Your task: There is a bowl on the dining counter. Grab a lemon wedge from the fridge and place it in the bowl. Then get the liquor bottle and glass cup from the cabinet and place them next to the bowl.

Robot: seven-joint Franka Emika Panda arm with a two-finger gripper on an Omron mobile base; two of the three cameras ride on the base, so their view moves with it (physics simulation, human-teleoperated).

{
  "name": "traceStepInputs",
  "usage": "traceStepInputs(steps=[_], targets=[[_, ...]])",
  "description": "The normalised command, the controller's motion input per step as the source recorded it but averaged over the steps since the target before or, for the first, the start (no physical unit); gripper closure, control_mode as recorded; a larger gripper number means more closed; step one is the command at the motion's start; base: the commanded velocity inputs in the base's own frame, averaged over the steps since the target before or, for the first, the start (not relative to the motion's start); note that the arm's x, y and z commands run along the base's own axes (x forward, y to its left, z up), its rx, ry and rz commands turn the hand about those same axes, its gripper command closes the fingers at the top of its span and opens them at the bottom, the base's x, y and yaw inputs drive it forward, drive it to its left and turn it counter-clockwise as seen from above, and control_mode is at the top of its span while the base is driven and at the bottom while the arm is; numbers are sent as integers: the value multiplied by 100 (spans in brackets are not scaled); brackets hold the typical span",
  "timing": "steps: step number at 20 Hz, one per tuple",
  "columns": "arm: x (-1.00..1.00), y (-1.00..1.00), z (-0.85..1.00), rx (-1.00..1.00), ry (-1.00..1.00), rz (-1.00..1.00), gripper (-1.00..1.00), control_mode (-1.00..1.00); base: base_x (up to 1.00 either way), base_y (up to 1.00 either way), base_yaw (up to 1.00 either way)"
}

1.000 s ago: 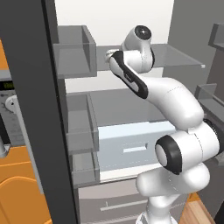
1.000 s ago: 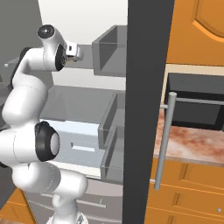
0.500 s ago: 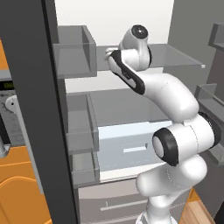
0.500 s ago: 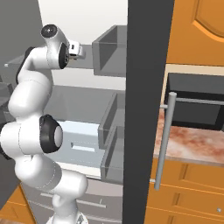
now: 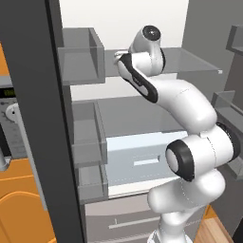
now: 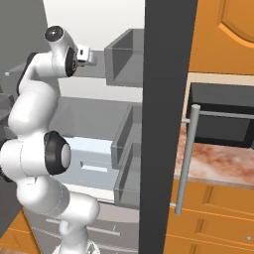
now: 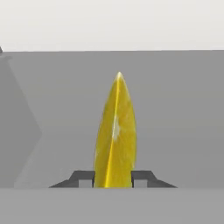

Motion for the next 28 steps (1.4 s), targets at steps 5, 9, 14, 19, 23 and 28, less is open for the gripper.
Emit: traceStepInputs(steps=[5,9,14,19,23,28], targets=[[-95,-2,0,0,-17,0,100,-100,0,0,0],[-100,-24,1,0,-12,0,100,-100,0,0,0],[-100,-51,33,-1,-1,0,100,-100,0,0,0],[-100,-58,31,-1,0,0,100,-100,0,0,0],[-100,-18,0,-3,0,0,100,-100,0,0,0],[-100,0,0,-5,0,0,100,-100,0,0,0]])
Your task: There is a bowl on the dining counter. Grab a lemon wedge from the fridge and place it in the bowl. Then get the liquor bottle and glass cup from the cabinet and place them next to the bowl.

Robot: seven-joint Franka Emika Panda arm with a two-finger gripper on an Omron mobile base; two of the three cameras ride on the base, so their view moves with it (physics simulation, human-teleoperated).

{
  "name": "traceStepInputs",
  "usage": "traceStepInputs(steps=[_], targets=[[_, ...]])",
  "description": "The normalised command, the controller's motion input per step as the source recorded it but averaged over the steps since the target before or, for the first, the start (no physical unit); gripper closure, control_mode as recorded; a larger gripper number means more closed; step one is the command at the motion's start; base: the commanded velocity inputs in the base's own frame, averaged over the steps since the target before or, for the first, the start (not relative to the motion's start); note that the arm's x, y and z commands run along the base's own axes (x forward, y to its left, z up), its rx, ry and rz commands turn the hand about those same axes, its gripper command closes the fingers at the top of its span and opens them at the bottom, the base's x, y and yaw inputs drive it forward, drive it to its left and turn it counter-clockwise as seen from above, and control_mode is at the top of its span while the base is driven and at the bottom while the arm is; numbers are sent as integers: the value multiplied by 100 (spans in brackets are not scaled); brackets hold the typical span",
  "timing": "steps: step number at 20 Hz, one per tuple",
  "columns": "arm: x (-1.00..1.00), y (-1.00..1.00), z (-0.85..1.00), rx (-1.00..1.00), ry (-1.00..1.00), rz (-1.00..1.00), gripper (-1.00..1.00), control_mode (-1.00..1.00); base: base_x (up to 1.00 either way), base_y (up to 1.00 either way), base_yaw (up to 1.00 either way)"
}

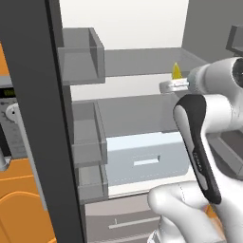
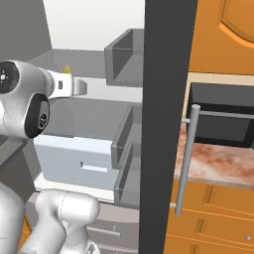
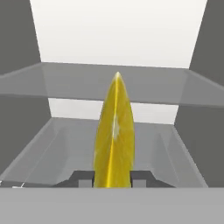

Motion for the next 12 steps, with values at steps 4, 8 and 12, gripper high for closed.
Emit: traceStepInputs(steps=[4,8,12], targets=[[-100,0,-1,-5,0,0,100,-100,0,0,0],[-96,1,-1,-6,0,0,100,-100,0,0,0],[-60,0,-1,-5,0,0,100,100,-18,0,0]])
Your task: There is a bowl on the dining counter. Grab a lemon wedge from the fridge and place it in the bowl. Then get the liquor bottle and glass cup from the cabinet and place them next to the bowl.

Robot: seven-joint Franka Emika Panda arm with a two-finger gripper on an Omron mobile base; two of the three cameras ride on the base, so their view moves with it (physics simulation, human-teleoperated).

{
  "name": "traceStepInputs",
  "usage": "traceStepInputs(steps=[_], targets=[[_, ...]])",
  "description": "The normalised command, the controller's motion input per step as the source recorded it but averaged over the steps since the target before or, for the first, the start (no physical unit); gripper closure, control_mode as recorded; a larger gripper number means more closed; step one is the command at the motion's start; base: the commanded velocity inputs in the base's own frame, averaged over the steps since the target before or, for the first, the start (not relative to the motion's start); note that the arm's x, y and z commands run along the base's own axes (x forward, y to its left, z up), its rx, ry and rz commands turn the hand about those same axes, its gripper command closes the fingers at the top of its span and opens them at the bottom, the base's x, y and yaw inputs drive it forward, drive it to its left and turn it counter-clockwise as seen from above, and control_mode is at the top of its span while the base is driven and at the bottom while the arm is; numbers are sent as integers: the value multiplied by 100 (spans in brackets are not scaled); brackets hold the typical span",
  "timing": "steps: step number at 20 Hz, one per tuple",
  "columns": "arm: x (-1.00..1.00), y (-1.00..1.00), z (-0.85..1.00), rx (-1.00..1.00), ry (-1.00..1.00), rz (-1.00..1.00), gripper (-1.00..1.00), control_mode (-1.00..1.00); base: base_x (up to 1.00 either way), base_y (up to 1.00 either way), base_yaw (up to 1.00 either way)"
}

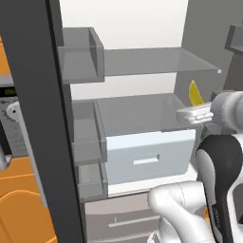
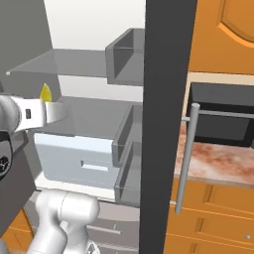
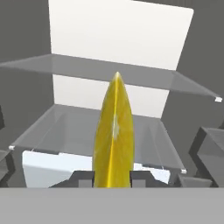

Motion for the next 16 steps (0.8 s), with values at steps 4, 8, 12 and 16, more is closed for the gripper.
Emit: traceStepInputs(steps=[4,8,12,16], targets=[[0,0,0,0,0,0,100,100,-85,0,2],[0,0,0,0,0,0,100,100,-88,0,7],[0,0,0,0,0,0,100,100,-64,-1,40],[0,0,0,0,0,0,100,100,-33,0,61]])
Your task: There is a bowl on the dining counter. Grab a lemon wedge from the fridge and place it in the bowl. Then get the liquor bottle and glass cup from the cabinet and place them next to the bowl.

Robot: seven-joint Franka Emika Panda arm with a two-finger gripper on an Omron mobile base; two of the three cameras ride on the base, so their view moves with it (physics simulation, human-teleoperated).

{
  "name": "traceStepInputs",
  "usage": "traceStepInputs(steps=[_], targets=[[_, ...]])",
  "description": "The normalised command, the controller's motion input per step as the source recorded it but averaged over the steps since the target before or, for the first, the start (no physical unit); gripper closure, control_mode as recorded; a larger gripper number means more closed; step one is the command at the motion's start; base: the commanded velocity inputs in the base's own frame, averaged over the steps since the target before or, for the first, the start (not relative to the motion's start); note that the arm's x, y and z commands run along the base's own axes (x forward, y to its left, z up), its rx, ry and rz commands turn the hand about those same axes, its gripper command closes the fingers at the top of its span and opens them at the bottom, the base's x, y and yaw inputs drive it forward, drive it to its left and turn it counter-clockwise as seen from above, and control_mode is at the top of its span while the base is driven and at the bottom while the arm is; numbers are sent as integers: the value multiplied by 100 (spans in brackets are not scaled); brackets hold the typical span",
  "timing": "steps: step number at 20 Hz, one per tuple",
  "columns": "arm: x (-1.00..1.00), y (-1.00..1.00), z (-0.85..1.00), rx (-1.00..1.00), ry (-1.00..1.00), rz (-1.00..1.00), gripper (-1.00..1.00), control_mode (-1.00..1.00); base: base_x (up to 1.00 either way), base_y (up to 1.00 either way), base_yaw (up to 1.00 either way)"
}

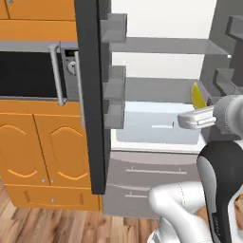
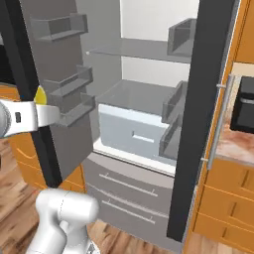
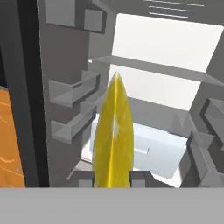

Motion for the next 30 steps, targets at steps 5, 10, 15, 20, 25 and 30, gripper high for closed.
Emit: traceStepInputs(steps=[5,10,15,20,25,30], targets=[[0,0,0,0,0,0,100,100,-28,-1,66],[0,0,0,0,0,0,100,100,-29,-5,74],[0,0,0,0,0,0,100,100,-34,0,76],[0,0,0,0,0,0,100,100,-24,0,77],[0,0,0,0,0,0,100,100,-9,9,72],[0,0,0,0,0,0,100,100,0,24,63]])
